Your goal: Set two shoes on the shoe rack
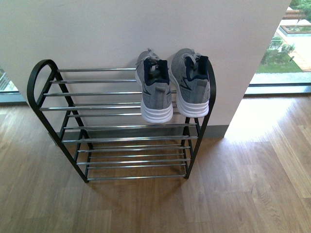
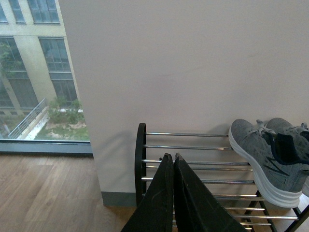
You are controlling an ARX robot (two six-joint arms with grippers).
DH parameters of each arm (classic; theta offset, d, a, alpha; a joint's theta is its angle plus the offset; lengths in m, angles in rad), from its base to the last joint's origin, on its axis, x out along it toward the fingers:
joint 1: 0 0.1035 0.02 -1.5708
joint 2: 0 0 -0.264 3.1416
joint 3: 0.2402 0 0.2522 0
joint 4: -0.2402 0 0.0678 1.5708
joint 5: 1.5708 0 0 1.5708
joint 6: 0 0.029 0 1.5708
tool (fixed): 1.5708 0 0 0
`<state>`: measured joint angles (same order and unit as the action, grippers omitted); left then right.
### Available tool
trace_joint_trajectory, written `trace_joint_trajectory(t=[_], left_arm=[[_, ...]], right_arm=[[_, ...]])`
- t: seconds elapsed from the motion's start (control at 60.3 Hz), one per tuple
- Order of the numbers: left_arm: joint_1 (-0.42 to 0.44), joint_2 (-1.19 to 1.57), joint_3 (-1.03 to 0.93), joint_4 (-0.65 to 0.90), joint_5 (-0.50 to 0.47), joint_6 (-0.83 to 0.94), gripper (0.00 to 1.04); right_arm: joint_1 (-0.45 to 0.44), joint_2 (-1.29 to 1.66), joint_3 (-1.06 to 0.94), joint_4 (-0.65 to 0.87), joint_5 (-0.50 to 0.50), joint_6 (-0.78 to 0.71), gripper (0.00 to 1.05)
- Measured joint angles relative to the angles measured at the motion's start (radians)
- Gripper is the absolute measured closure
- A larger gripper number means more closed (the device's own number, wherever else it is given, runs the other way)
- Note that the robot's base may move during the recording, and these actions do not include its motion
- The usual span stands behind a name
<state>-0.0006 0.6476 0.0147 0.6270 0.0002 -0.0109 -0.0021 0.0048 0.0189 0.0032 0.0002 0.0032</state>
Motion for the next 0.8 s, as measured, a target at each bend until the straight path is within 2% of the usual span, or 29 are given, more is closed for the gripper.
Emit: trace_joint_trajectory(t=[0.398, 0.796], left_arm=[[0.0, -0.254, 0.0, -0.235, 0.0, 0.0, 1.03], [0.0, -0.396, -0.001, -0.375, 0.0, 0.0, 1.03]], right_arm=[[0.0, 0.0, 0.0, 0.0, 0.0, 0.0, 0.09], [0.0, 0.0, 0.0, 0.0, 0.0, 0.0, 0.09]])
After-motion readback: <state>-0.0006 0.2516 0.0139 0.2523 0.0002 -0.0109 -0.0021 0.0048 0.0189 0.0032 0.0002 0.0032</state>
